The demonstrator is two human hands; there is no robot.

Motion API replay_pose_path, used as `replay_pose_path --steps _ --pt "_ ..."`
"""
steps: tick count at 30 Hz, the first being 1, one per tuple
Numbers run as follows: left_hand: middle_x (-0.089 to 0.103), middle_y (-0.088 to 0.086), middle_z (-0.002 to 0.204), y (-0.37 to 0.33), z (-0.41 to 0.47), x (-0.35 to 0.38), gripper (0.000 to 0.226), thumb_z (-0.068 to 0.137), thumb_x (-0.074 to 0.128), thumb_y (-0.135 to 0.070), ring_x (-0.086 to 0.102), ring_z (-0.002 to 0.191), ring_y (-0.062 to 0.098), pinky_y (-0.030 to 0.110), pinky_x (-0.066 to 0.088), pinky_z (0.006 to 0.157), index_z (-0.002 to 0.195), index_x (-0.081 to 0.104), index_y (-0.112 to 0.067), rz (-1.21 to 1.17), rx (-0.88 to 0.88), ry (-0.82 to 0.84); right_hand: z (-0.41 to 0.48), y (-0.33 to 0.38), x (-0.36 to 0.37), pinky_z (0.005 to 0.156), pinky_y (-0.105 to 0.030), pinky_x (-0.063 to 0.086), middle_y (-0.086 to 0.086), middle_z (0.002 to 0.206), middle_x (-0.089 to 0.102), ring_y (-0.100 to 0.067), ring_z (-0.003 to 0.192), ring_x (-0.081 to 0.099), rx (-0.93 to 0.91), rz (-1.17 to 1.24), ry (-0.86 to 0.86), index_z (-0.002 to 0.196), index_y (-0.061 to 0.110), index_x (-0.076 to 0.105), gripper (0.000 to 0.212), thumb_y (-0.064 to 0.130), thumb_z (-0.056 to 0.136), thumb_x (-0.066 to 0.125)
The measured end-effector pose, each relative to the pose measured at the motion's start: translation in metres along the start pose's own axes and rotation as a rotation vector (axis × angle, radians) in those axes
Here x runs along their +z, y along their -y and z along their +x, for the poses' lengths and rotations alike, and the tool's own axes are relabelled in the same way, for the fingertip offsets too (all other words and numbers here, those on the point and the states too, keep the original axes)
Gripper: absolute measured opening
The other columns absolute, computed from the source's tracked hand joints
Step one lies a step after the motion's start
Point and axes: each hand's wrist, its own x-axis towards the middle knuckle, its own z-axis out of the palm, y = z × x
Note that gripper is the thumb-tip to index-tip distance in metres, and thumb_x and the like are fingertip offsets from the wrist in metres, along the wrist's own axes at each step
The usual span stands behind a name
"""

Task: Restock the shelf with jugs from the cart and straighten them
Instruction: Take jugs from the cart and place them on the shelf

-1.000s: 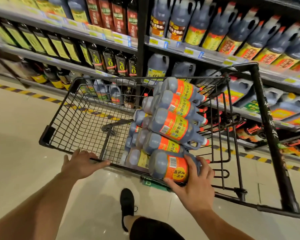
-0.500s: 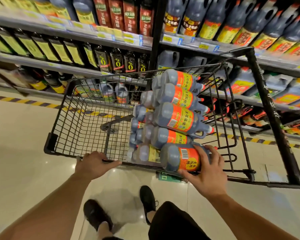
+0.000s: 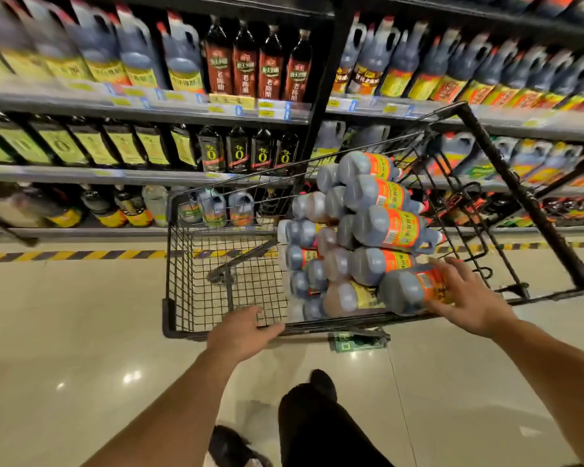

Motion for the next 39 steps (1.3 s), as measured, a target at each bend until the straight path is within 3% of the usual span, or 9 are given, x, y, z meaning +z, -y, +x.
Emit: replay_pose_path --steps 4,8,16,19,25,29,33,36,39 --pt "0.05 -0.004 0.145 0.031 -0.01 -0.053 0.076 0.08 0.052 -0.076 0.053 0.125 0.019 0.037 0.046 0.101 0.141 0.048 -0.031 -0.018 0.064 -0.088 -0.001 0.057 0.0 0.094 -0.049 0.044 -0.012 0.146 0.036 -0.037 0.128 0.043 0.104 -0.02 -0.141 0.147 0.023 0.032 0.076 0.056 0.084 0.06" --pt "0.056 -0.006 0.138 0.06 -0.011 -0.107 0.069 0.082 0.054 -0.072 0.059 0.117 0.017 0.033 0.048 0.094 0.136 0.052 -0.03 -0.039 0.091 -0.134 0.007 0.123 0.004 0.077 -0.043 0.046 -0.014 0.118 0.057 -0.036 0.107 0.056 0.145 -0.248 -0.322 0.129 0.015 0.05 0.061 0.056 0.085 0.056" --pt "0.05 -0.006 0.144 0.099 0.034 -0.215 0.069 0.085 0.055 -0.069 0.051 0.126 0.016 0.032 0.046 0.097 0.141 0.047 -0.03 0.054 0.136 -0.158 0.091 0.241 0.018 0.08 -0.047 0.045 -0.014 0.102 0.061 -0.035 0.1 0.057 0.252 -0.217 -0.478 0.108 0.007 0.057 0.046 0.047 0.083 0.058" --pt "0.051 -0.007 0.142 0.1 0.06 -0.253 0.069 0.085 0.054 -0.07 0.054 0.122 0.016 0.032 0.048 0.094 0.141 0.047 -0.031 0.139 0.168 -0.141 0.127 0.28 0.019 0.072 -0.046 0.049 -0.015 0.096 0.058 -0.036 0.093 0.057 0.288 -0.109 -0.459 0.101 0.006 0.055 0.042 0.042 0.08 0.064" --pt "0.055 -0.004 0.137 0.06 0.107 -0.312 0.058 0.088 0.057 -0.061 0.056 0.119 0.017 0.034 0.049 0.095 0.135 0.052 -0.029 0.223 0.373 -0.072 0.151 0.327 0.003 0.064 -0.04 0.044 -0.01 0.096 0.055 -0.035 0.09 0.056 0.365 0.061 -0.532 0.102 0.014 0.052 0.037 0.045 0.082 0.058" --pt "0.057 -0.008 0.133 0.019 0.133 -0.334 0.061 0.084 0.061 -0.064 0.059 0.111 0.009 0.025 0.046 0.087 0.134 0.053 -0.03 0.156 0.492 0.04 0.151 0.34 -0.011 0.072 -0.04 0.045 -0.007 0.112 0.052 -0.031 0.104 0.051 0.554 0.191 -0.53 0.115 0.017 0.052 0.043 0.05 0.086 0.053" --pt "0.06 -0.012 0.117 -0.022 0.161 -0.347 0.048 0.085 0.063 -0.059 0.056 0.077 -0.007 0.017 0.042 0.066 0.125 0.055 -0.034 0.135 0.62 0.137 0.14 0.352 -0.021 0.069 -0.035 0.042 -0.006 0.114 0.05 -0.029 0.105 0.049 0.677 0.281 -0.58 0.12 0.018 0.049 0.046 0.051 0.089 0.051" --pt "0.059 -0.019 0.107 -0.046 0.179 -0.352 0.033 0.087 0.067 -0.049 0.056 0.084 -0.011 0.008 0.039 0.068 0.115 0.057 -0.035 0.097 0.71 0.202 0.12 0.363 -0.029 0.069 -0.037 0.044 -0.008 0.115 0.048 -0.03 0.104 0.049 0.778 0.311 -0.605 0.123 0.016 0.045 0.048 0.052 0.091 0.05" --pt "0.06 -0.015 0.103 -0.064 0.192 -0.358 0.029 0.084 0.069 -0.048 0.056 0.089 0.001 0.016 0.039 0.074 0.109 0.058 -0.04 0.16 0.785 0.249 0.096 0.378 -0.038 0.074 -0.037 0.044 -0.009 0.117 0.051 -0.03 0.108 0.05 0.898 0.353 -0.674 0.125 0.014 0.047 0.048 0.046 0.09 0.055"
